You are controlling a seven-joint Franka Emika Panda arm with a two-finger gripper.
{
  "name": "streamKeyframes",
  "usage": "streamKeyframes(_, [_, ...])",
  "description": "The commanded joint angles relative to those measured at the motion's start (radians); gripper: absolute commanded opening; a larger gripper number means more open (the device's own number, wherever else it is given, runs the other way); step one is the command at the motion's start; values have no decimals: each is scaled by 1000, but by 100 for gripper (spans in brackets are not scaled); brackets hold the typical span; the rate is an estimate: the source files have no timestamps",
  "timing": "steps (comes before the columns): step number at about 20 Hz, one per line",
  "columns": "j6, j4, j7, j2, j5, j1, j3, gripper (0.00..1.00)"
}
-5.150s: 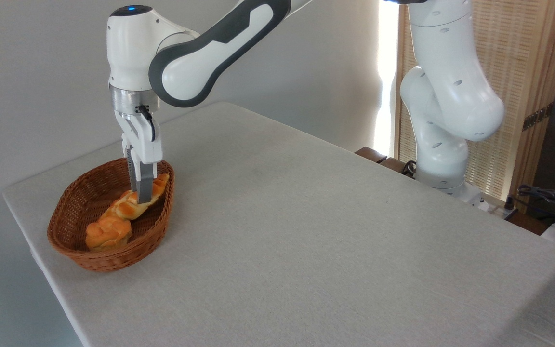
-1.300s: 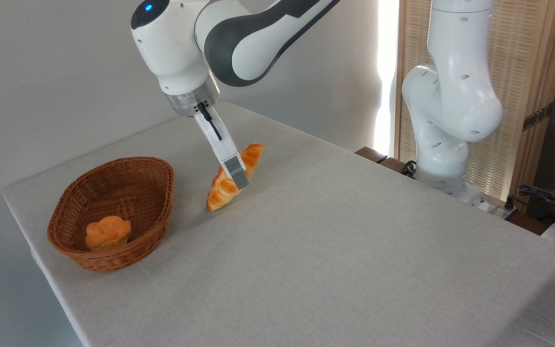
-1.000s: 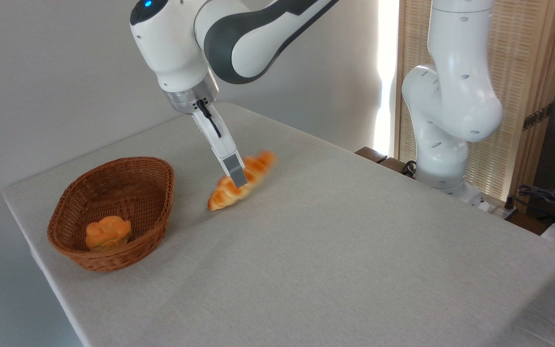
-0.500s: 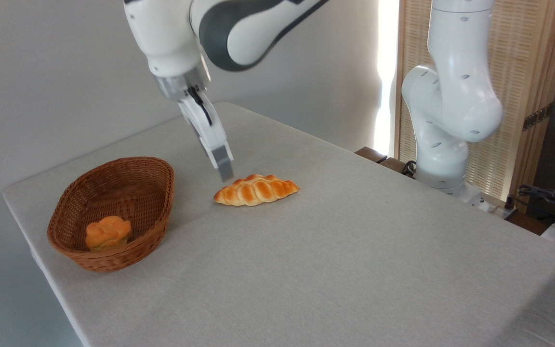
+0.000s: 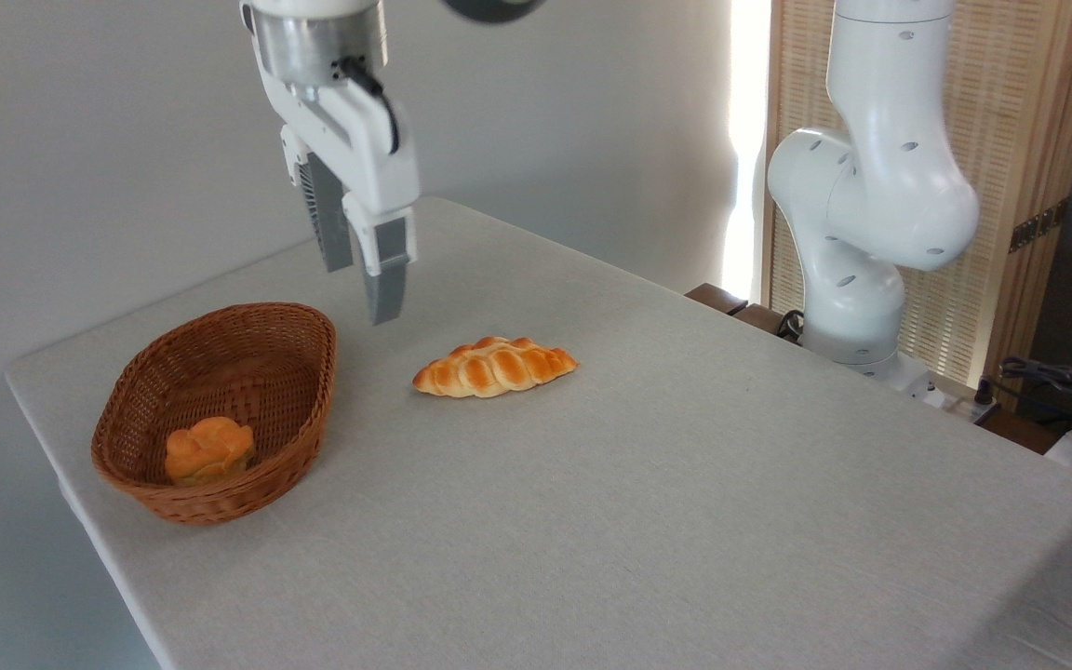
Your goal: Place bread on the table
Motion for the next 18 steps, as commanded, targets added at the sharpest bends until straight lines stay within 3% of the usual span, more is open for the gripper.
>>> streamKeyframes(1, [-86,73,-5,15,113,14,1,100])
streamKeyframes(4, [-114,90,-7,16,156,38,1,100])
streamKeyframes(12, [-146,93,-48,16,145,88,-14,100])
streamKeyframes(18, [-146,93,-64,19,156,92,-33,100])
